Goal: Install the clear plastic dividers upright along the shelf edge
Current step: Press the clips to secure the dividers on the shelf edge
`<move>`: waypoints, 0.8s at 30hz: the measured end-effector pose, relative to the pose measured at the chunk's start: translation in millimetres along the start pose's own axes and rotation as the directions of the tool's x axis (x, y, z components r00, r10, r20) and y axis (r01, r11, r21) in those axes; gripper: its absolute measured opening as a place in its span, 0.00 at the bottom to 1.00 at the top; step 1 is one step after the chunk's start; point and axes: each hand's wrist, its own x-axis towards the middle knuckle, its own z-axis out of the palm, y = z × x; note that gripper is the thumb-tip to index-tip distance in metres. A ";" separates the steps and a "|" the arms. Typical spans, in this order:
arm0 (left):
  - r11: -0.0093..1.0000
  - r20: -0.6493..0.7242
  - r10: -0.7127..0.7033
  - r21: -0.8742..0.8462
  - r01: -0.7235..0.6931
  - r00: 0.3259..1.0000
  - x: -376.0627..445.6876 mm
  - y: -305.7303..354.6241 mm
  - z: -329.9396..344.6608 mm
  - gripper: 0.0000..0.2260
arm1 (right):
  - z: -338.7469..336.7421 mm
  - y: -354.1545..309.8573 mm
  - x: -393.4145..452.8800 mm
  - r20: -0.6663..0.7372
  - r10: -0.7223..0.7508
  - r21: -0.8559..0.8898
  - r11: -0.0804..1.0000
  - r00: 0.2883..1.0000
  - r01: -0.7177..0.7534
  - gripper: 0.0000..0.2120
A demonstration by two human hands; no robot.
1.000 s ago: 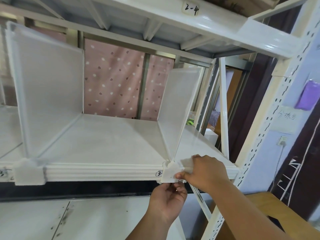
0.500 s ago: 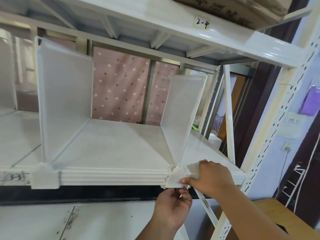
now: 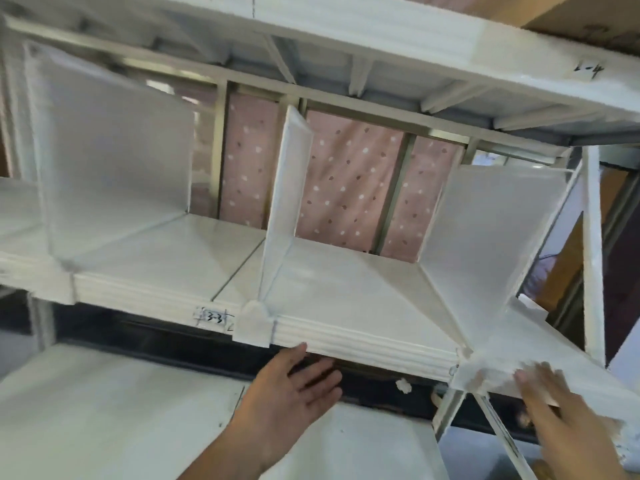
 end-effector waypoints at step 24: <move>0.989 -0.009 -0.084 -0.125 0.083 0.996 -9.7 133.4 -56.4 0.64 | 171.1 -258.7 -32.1 0.562 -0.480 -0.056 0.791 0.673 0.610 0.31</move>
